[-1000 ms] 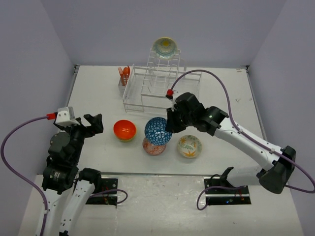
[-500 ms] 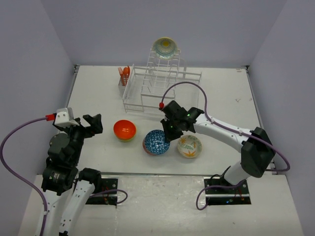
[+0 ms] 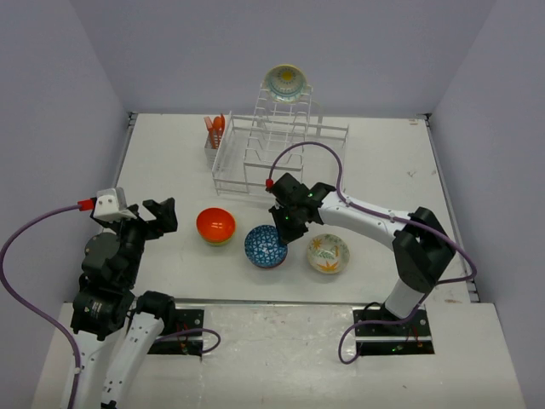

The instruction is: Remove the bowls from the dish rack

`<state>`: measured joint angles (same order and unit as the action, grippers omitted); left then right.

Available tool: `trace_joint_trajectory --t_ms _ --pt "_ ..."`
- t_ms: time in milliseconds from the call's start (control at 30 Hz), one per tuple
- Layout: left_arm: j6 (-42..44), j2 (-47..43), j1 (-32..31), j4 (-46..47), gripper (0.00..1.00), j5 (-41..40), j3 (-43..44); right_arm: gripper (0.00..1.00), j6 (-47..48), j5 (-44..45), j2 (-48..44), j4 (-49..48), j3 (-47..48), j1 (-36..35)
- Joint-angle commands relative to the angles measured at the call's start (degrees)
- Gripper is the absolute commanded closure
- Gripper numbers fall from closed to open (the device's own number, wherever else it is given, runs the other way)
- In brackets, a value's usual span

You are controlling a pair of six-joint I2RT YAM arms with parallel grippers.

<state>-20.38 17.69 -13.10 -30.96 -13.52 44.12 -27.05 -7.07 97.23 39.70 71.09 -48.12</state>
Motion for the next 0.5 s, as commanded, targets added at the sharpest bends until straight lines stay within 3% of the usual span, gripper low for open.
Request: trace_joint_trajectory --t_ms 0,467 --pt "-0.10 -0.64 -0.43 1.25 0.00 -0.90 -0.70 0.90 -0.20 -1.72 0.15 -1.56 2.65 -0.22" --pt "-0.18 -0.82 -1.05 1.17 0.00 -1.33 -0.70 0.77 0.24 -1.28 0.07 -1.82 1.86 -0.31"
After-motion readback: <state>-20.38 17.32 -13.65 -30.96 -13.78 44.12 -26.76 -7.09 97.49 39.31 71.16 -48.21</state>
